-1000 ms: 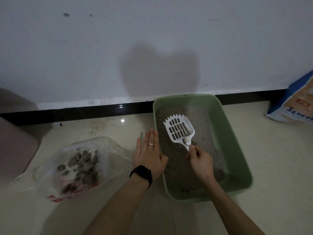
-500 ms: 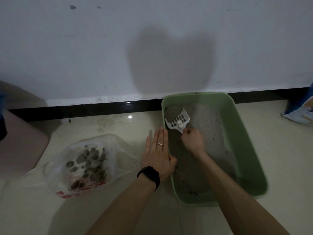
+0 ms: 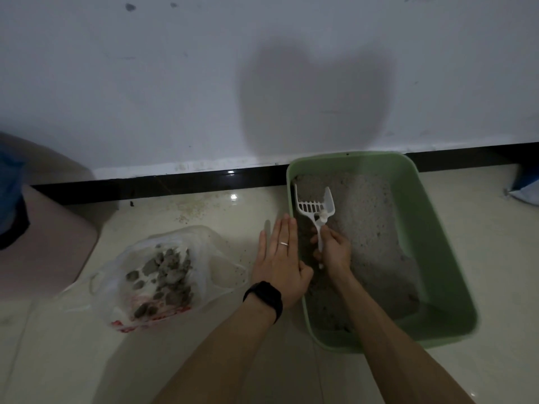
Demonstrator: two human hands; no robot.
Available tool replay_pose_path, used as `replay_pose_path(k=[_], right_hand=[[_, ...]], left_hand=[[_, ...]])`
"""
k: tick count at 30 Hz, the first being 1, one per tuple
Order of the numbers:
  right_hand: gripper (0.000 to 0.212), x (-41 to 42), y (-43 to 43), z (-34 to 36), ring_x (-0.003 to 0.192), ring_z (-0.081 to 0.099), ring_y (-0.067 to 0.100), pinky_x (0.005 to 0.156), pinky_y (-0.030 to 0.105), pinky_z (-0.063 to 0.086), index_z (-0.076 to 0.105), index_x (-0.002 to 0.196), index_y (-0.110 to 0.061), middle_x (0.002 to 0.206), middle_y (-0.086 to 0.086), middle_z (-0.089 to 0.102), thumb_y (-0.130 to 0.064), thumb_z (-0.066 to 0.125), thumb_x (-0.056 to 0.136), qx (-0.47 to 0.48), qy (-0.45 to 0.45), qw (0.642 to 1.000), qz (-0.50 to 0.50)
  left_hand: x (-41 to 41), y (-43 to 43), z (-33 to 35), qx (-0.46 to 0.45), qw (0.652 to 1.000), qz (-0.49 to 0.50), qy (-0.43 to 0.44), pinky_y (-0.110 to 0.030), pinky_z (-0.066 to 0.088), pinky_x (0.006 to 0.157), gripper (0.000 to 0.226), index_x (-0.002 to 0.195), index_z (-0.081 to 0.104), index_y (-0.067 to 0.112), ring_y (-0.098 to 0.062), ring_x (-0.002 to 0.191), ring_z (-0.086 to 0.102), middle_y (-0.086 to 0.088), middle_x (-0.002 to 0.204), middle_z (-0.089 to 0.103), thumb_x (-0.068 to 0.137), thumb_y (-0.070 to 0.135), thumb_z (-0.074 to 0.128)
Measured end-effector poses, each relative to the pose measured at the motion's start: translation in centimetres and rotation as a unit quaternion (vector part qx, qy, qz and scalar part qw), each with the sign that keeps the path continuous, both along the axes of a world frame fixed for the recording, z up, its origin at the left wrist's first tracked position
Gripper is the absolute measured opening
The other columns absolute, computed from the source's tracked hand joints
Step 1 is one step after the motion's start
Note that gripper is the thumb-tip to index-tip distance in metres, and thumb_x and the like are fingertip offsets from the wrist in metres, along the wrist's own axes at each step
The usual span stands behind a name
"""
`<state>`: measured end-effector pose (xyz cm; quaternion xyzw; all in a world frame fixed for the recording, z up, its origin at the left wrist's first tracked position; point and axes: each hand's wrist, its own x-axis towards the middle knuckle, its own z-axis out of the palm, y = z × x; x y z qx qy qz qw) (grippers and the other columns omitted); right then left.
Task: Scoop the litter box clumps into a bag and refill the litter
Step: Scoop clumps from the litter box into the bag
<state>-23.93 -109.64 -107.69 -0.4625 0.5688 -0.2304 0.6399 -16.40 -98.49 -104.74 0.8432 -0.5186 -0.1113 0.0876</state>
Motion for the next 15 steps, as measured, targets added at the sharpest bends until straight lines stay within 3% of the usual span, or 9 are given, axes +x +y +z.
replay_pose_path(k=[11, 15], right_hand=[[0.027, -4.0, -0.4, 1.2, 0.048, 0.050, 0.005, 0.040, 0.020, 0.038, 0.068, 0.096, -0.008, 0.073, 0.005, 0.061, -0.021, 0.045, 0.103, -0.025, -0.022, 0.999, -0.007], [0.034, -5.8, 0.0, 1.4, 0.044, 0.048, 0.011, 0.042, 0.025, 0.038, 0.069, 0.081, -0.015, 0.064, 0.004, 0.061, -0.031, 0.047, 0.101, -0.076, 0.081, 0.994, 0.018]], left_hand=[[0.0, 0.1, 0.4, 0.009, 1.000, 0.008, 0.015, -0.039, -0.025, 0.110, 0.084, 0.148, -0.021, 0.009, -0.018, 0.147, -0.017, -0.009, 0.161, -0.012, 0.084, 0.041, 0.022], [-0.1, 0.1, 0.7, 0.016, 1.000, 0.012, 0.013, -0.039, -0.024, 0.111, 0.084, 0.150, -0.018, 0.009, -0.019, 0.147, -0.014, -0.008, 0.161, -0.013, 0.083, 0.041, 0.020]])
